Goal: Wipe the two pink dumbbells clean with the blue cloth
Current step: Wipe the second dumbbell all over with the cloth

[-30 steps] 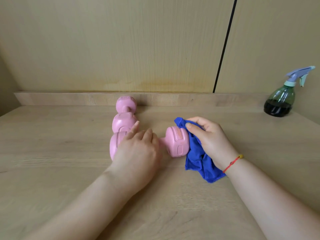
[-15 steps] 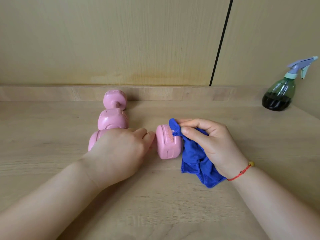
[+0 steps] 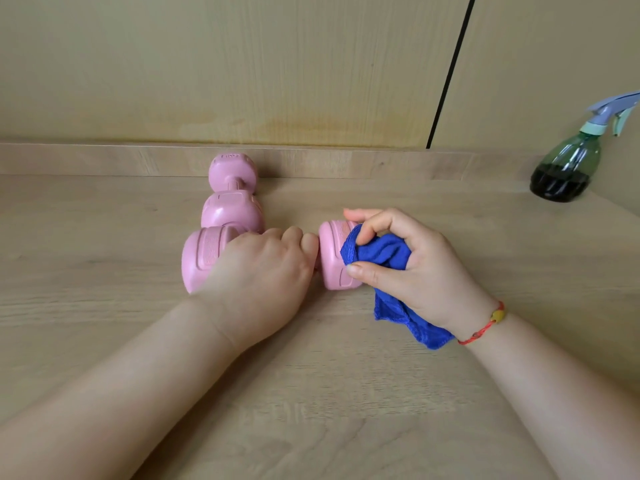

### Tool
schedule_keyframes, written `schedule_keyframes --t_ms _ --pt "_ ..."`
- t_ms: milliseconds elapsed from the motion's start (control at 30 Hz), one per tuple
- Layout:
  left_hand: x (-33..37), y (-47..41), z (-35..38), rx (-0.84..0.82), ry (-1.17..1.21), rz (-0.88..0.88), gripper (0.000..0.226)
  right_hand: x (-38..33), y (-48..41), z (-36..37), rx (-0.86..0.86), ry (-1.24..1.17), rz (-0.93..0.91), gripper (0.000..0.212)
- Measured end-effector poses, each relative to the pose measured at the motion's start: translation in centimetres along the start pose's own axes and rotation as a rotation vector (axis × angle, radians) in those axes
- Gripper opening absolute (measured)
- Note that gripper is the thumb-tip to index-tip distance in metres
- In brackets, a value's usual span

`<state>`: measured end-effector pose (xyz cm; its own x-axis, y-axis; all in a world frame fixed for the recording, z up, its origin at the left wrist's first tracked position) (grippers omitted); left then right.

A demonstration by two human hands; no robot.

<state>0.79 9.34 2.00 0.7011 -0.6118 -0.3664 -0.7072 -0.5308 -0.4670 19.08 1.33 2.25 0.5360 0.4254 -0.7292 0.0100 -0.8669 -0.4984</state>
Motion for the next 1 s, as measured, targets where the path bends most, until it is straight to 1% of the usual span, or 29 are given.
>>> schedule_keyframes --t_ms 67,167,233,300,367,467,533,633,733,833,933,1000 --pt "-0.1 -0.1 -0.1 0.026 -0.013 0.011 0.014 -0.2 -0.1 0.6 0.037 0.065 0.003 0.03" --pt "-0.3 -0.2 0.0 0.044 0.003 0.042 0.018 -0.6 -0.3 1.1 0.091 0.128 0.066 0.042" --pt "-0.2 -0.1 0.2 0.054 0.011 0.048 0.016 -0.7 -0.4 1.4 0.102 0.144 0.089 0.05" --pt "-0.1 0.1 0.4 0.051 0.04 0.054 0.012 -0.8 -0.4 1.4 0.084 0.157 0.1 0.052" --pt "-0.2 0.0 0.5 0.048 0.057 0.056 0.013 -0.6 -0.6 0.8 0.036 0.084 0.098 0.048" --pt "-0.4 0.0 0.6 0.051 0.074 0.05 0.014 0.0 -0.5 -0.8 -0.046 -0.16 0.093 0.042" --pt "-0.3 0.1 0.5 0.053 0.082 0.039 0.016 0.3 -0.3 -1.3 -0.08 -0.228 0.113 0.041" --pt "-0.3 0.1 0.6 0.059 0.09 0.032 0.02 0.7 -0.2 -1.4 -0.003 -0.122 0.136 0.046" --pt "-0.2 0.1 0.6 0.052 0.084 0.02 0.016 0.6 -0.3 -1.3 0.074 -0.054 0.156 0.052" --pt "-0.1 0.2 0.6 0.046 0.073 0.004 0.013 -0.2 -0.5 -1.0 0.106 -0.103 0.132 0.035" --pt "-0.1 0.3 0.5 0.042 0.053 -0.002 0.018 -0.2 -0.7 -1.2 0.158 -0.046 0.105 0.021" --pt "-0.1 0.3 0.4 0.045 0.045 -0.012 0.02 -0.3 -0.7 -1.3 0.136 -0.011 0.115 0.01"
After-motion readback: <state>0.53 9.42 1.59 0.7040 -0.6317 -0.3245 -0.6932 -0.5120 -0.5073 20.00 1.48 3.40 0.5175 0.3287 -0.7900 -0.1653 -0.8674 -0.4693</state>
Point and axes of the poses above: each hand's wrist, its own y-axis away from the middle knuckle, its own z-axis out of the palm, x = y × z, the point moved 1 cm from there along -y, towards the middle knuckle, and after that the axes turned 7 degrees about -z, right-handed, at the moved point
